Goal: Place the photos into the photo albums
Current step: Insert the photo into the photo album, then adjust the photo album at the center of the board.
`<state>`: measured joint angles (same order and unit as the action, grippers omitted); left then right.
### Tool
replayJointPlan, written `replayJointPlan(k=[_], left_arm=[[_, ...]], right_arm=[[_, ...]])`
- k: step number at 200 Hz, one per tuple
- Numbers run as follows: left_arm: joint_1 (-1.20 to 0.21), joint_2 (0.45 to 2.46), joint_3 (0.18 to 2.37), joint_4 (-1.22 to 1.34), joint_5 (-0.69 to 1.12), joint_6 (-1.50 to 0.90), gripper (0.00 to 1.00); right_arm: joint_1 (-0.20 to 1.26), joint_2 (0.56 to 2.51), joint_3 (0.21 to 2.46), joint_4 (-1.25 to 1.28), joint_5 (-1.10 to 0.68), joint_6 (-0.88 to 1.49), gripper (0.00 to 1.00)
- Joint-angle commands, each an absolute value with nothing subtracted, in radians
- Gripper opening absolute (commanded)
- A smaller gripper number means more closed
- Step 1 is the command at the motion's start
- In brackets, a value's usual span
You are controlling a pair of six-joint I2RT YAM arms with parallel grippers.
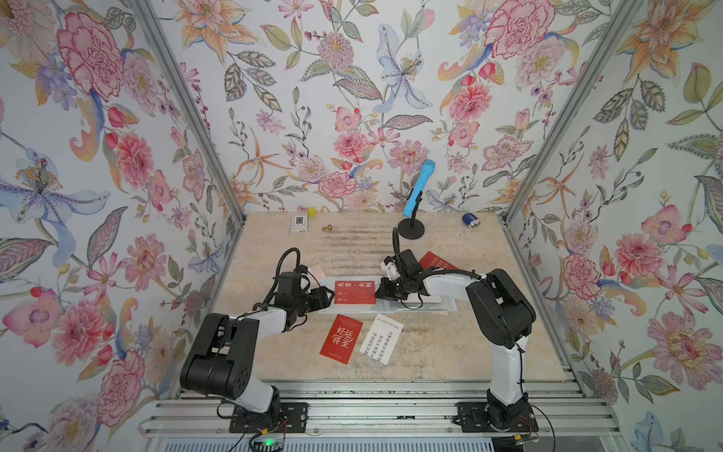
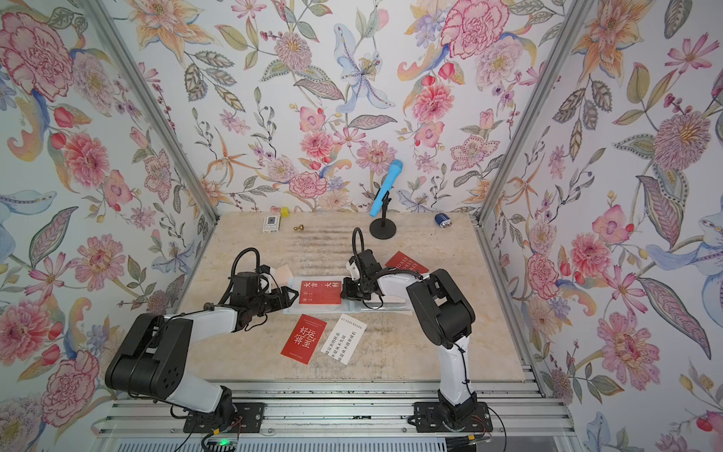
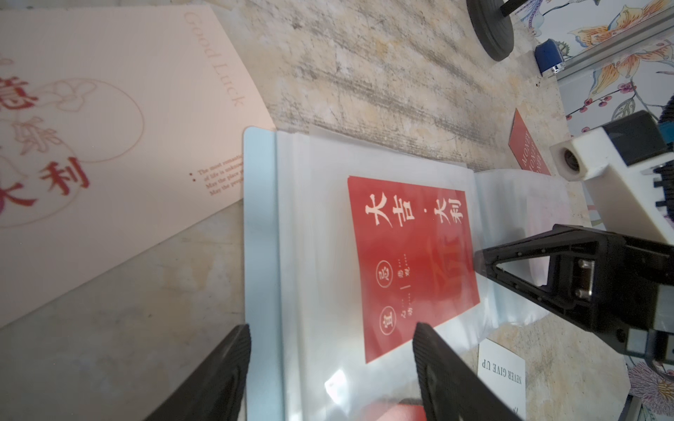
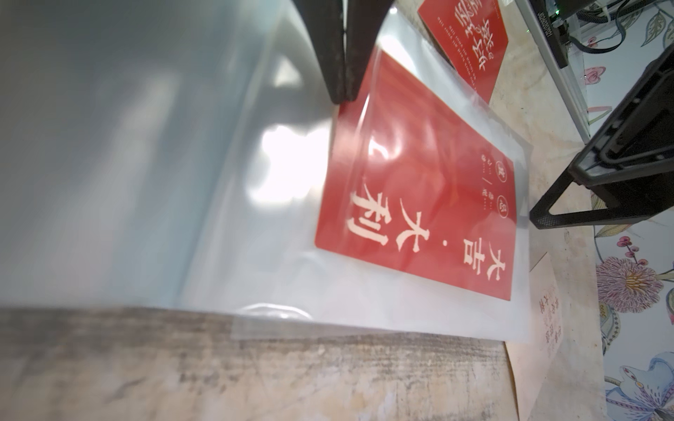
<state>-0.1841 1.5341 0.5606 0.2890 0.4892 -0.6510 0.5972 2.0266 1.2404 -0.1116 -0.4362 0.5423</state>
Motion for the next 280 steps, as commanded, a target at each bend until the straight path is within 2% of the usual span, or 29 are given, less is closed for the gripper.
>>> replayJointPlan(k=[1,80,122,162,210,250,280], left_arm=[[-0.192,1.499,0.559,0.271,0.466,-0.637,0.73],[-0.193,1.47,0.598,0.24,0.461,-0.641,0.74],[-0.22,1.48,0.63,0.243,0.453,-0.652,0.73],[-0.292,1.552,0.718,0.243,0.436,-0.646,0.74],[-0.372,1.677,0.851,0.254,0.431,-0.653,0.74],[-0.439,1.756,0.955,0.247,0.426,-0.659,0.74],[-0.492,1.788,0.992,0.241,0.409,-0.668,0.74]], right_arm=[[0.603,2.054,1.253,-0.139,-0.426,0.538,0.08],[0.497,1.836,1.112,-0.138,-0.389,0.522,0.08],[0.341,1.676,0.955,-0.132,-0.357,0.512,0.09],[0.157,1.59,0.836,-0.078,-0.42,0.523,0.12],[0.049,1.618,0.856,-0.075,-0.459,0.492,0.15],[0.047,1.721,0.964,-0.086,-0.517,0.477,0.17],[0.011,1.736,0.956,-0.12,-0.471,0.464,0.17]])
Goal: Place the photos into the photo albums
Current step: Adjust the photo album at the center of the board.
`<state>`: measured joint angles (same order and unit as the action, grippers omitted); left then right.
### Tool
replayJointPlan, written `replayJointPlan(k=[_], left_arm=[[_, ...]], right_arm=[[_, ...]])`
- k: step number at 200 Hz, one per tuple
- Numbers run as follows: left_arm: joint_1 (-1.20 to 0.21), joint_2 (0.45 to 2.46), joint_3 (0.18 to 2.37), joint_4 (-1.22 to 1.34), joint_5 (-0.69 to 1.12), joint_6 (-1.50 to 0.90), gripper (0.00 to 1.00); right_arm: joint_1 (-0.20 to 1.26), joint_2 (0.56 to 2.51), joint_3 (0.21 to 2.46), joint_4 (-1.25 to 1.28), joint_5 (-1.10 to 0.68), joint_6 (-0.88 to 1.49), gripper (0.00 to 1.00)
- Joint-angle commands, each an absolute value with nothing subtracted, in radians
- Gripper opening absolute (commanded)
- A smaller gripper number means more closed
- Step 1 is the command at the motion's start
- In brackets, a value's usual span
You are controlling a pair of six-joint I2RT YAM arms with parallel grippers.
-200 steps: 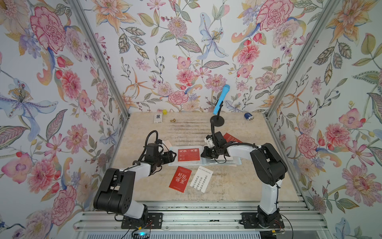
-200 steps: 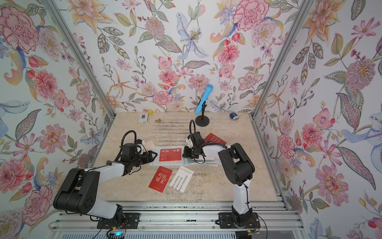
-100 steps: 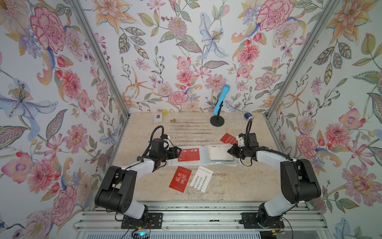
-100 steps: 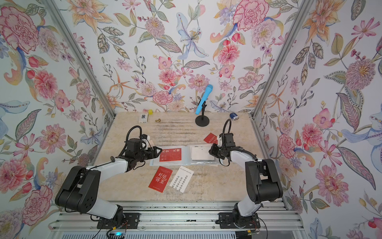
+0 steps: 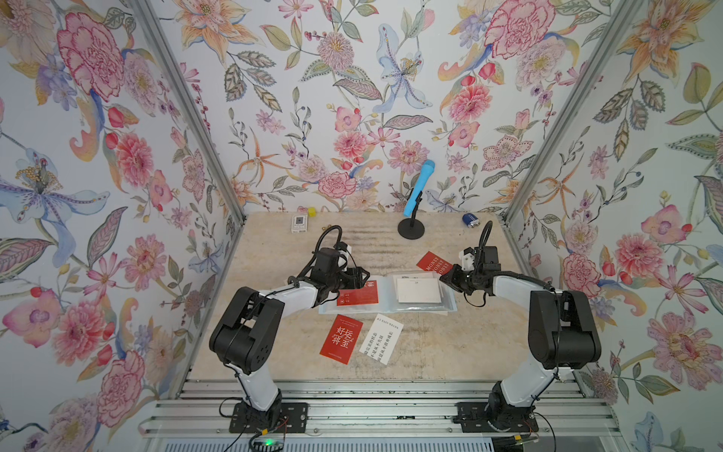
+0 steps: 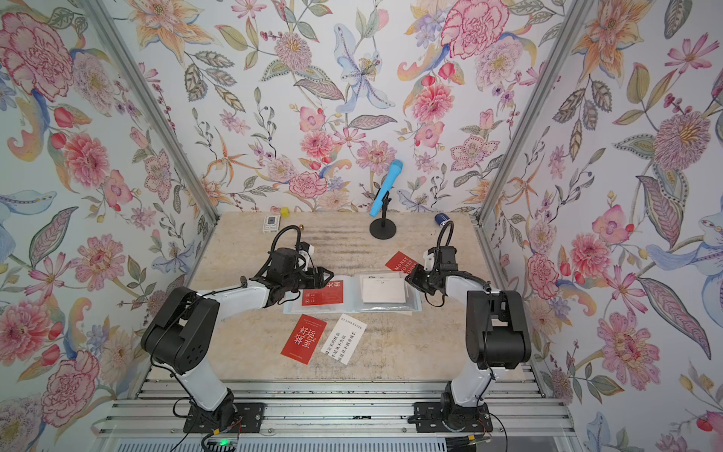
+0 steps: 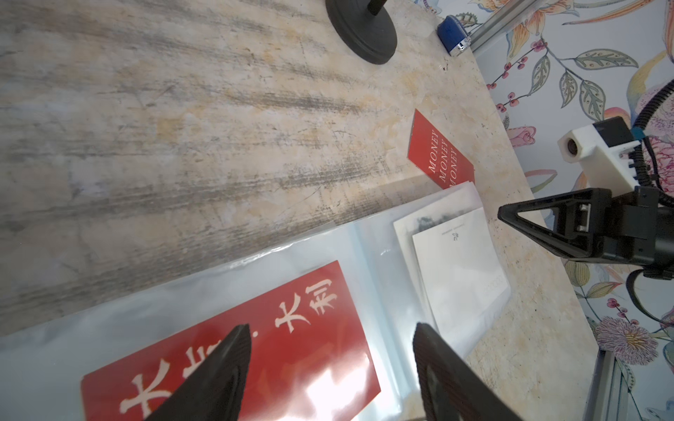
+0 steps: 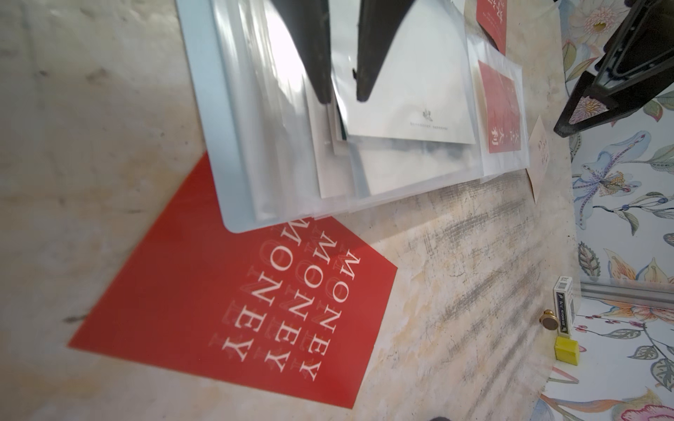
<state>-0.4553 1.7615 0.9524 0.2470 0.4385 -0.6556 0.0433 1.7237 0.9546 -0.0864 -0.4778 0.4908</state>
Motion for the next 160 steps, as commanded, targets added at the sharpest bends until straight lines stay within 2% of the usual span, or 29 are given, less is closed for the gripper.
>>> replayJointPlan(k=[1,27,71,117,160], left_arm=[[-0.494,1.79,0.994,0.242,0.409,-0.668,0.74],[-0.53,1.828,1.013,0.247,0.417,-0.675,0.74],[-0.577,1.912,1.09,0.227,0.441,-0.663,0.74],[-0.589,1.985,1.088,0.231,0.441,-0.661,0.74],[-0.59,1.985,1.003,0.296,0.441,-0.69,0.74]], right_arm=[[0.009,1.736,0.954,-0.121,-0.471,0.464,0.17],[-0.067,1.714,0.887,-0.12,-0.483,0.467,0.2],[-0.129,1.681,0.794,-0.12,-0.514,0.462,0.34],[-0.127,1.687,0.757,-0.127,-0.586,0.466,0.37],[-0.1,1.674,0.753,-0.163,-0.568,0.466,0.39]])
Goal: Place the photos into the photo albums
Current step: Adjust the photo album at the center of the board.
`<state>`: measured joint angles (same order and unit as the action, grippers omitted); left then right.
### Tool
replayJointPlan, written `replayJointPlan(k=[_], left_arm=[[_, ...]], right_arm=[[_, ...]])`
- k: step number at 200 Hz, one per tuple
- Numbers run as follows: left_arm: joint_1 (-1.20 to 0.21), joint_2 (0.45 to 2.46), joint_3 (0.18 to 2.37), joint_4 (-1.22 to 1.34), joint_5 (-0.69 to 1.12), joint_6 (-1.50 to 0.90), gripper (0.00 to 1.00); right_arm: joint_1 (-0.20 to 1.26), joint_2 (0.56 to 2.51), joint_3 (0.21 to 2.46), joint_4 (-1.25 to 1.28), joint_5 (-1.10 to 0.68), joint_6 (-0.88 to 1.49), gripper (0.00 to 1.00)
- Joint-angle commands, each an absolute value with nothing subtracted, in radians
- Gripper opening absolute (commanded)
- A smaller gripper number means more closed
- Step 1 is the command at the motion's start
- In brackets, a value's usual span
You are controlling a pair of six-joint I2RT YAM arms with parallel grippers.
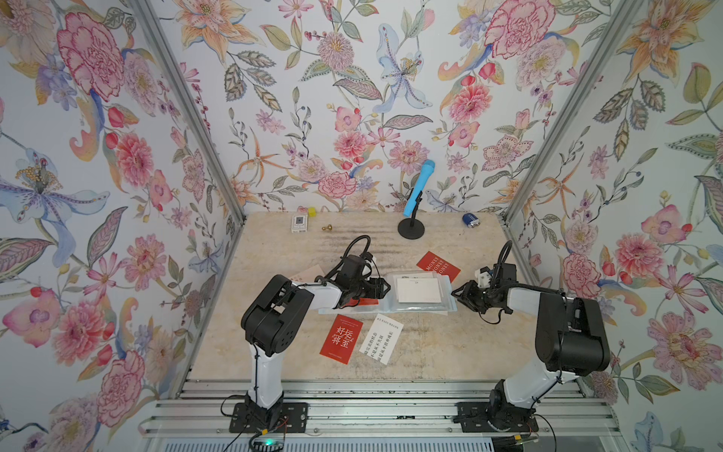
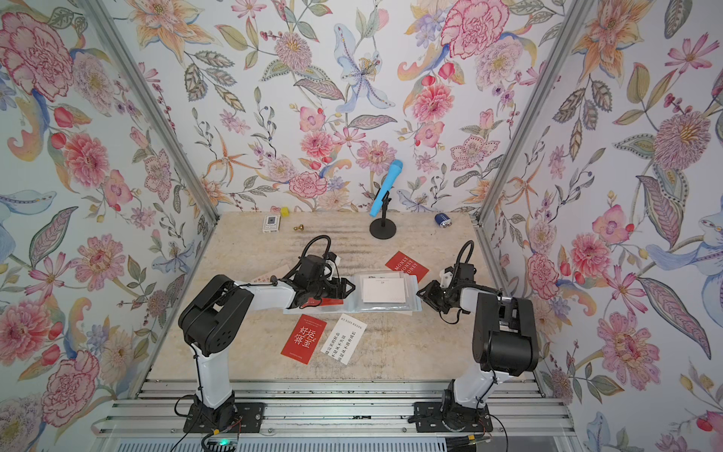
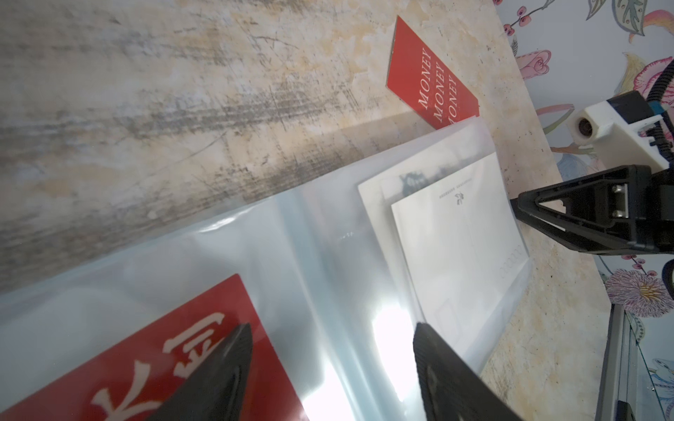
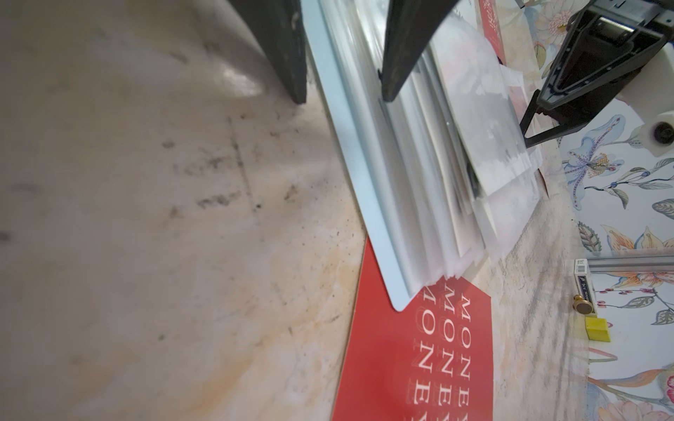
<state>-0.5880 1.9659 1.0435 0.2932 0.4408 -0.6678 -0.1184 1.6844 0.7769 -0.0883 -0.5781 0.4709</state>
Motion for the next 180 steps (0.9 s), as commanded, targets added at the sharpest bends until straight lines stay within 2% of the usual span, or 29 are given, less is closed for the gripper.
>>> replayJointPlan(k=[1,49,111,165,180], left_arm=[[-0.59,1.985,1.001,0.297,0.441,-0.69,0.74],[-0.59,1.989,0.967,0.336,0.444,-0.704,0.74],[-0.591,1.99,0.928,0.377,0.454,-0.726,0.74],[-0.591,1.99,0.922,0.381,0.453,-0.726,0.74],[-0.591,1.991,0.923,0.381,0.454,-0.726,0.74]], right_arm=[[-0.101,1.676,0.753,-0.164,-0.568,0.465,0.39],[-0.09,1.679,0.753,-0.158,-0.6,0.47,0.4],[-0.092,1.651,0.744,-0.033,-0.773,0.562,0.4],[-0.094,1.557,0.738,0.006,-0.834,0.611,0.39],[-0.097,1.542,0.722,0.083,-0.883,0.66,0.39]])
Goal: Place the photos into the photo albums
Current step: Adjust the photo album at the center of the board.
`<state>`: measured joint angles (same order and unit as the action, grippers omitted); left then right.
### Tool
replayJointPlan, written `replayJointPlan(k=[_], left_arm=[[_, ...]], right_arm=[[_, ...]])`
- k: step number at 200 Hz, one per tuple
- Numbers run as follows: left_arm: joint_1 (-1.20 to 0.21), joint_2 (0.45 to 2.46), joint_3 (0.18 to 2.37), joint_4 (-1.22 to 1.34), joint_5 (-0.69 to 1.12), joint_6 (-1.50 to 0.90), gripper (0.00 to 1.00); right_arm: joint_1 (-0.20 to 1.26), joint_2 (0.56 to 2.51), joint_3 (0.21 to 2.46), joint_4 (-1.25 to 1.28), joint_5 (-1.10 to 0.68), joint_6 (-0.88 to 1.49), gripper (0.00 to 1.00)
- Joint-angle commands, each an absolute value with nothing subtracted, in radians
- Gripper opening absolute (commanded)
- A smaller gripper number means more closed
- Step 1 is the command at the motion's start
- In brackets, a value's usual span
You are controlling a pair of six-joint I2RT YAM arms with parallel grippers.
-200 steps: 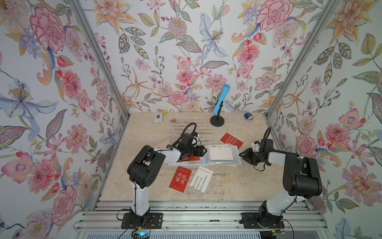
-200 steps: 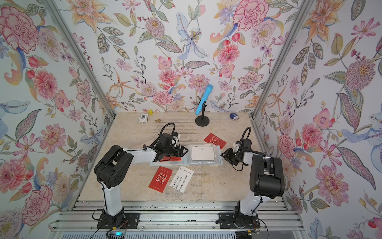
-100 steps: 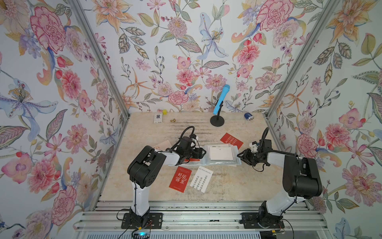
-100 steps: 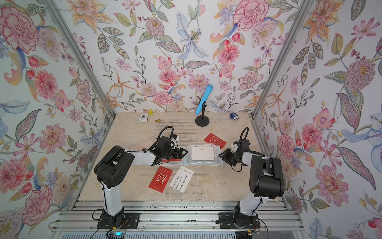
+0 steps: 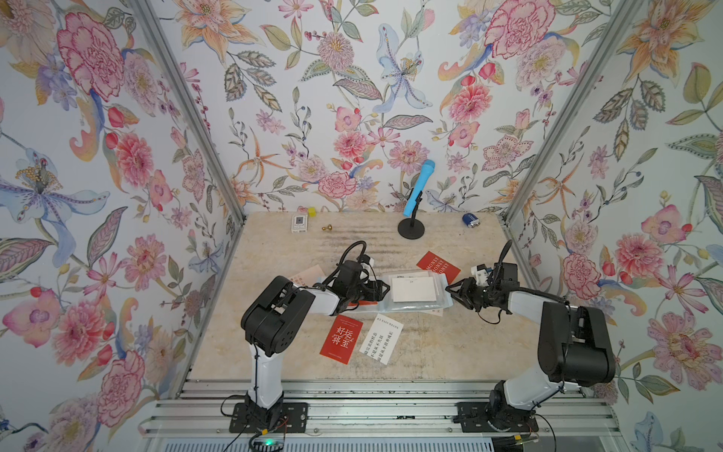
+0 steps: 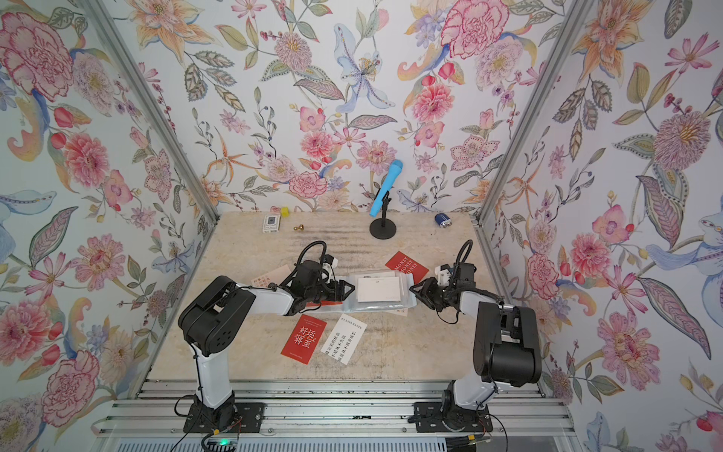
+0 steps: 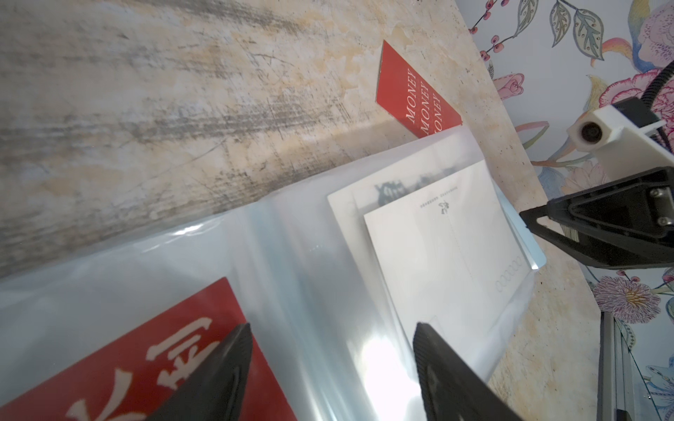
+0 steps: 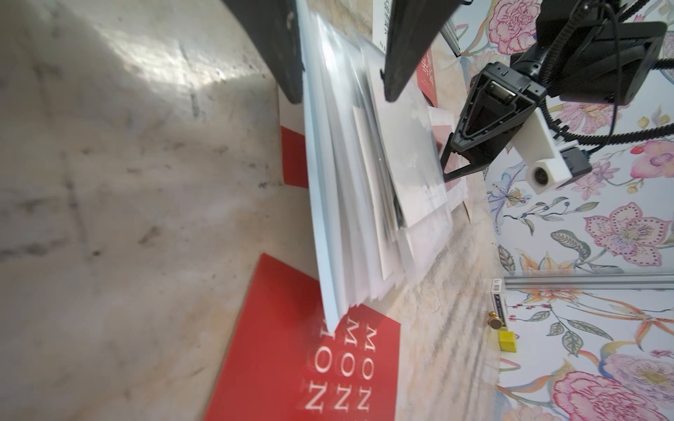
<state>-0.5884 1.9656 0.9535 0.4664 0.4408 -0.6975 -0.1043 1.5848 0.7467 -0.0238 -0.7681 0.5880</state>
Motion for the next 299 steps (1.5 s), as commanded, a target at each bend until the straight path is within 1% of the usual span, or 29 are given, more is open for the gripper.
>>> replayJointPlan(k=[1,36,73,90,117,126,183,211,241,265,273,286,299], left_arm=[[-0.591,1.991,0.923,0.381,0.454,-0.726,0.74],[-0.59,1.987,0.923,0.378,0.454,-0.723,0.74],[-0.591,1.973,0.922,0.357,0.441,-0.71,0.74],[-0.589,1.974,0.926,0.351,0.44,-0.706,0.74],[-0.582,1.964,0.93,0.335,0.437,-0.693,0.74],[-0.577,1.958,0.931,0.331,0.435,-0.689,0.74],[-0.547,1.918,0.932,0.29,0.416,-0.662,0.74],[-0.53,1.894,0.914,0.283,0.402,-0.655,0.74],[-0.518,1.879,0.902,0.27,0.393,-0.645,0.74],[-0.513,1.875,0.902,0.258,0.386,-0.634,0.74],[-0.511,1.879,0.903,0.258,0.386,-0.634,0.74],[-0.509,1.875,0.907,0.254,0.389,-0.633,0.74],[-0.509,1.871,0.91,0.253,0.387,-0.633,0.74]], right_arm=[[-0.097,1.542,0.72,0.089,-0.887,0.663,0.39],[-0.088,1.602,0.699,0.241,-0.959,0.748,0.4],[-0.031,1.659,0.722,0.284,-0.939,0.764,0.4],[0.003,1.681,0.76,0.277,-0.908,0.762,0.39],[0.035,1.728,0.841,0.225,-0.853,0.732,0.3],[0.04,1.75,0.879,0.193,-0.835,0.712,0.29],[0.071,1.981,1.18,0.066,-0.858,0.624,0.29],[0.111,2.056,1.255,0.063,-0.837,0.639,0.28],[0.141,2.097,1.308,0.065,-0.769,0.655,0.27],[0.162,2.108,1.313,0.113,-0.688,0.701,0.19],[0.169,2.117,1.312,0.144,-0.678,0.729,0.16],[0.18,2.131,1.304,0.213,-0.666,0.783,0.09],[0.195,2.146,1.295,0.274,-0.644,0.825,0.05]])
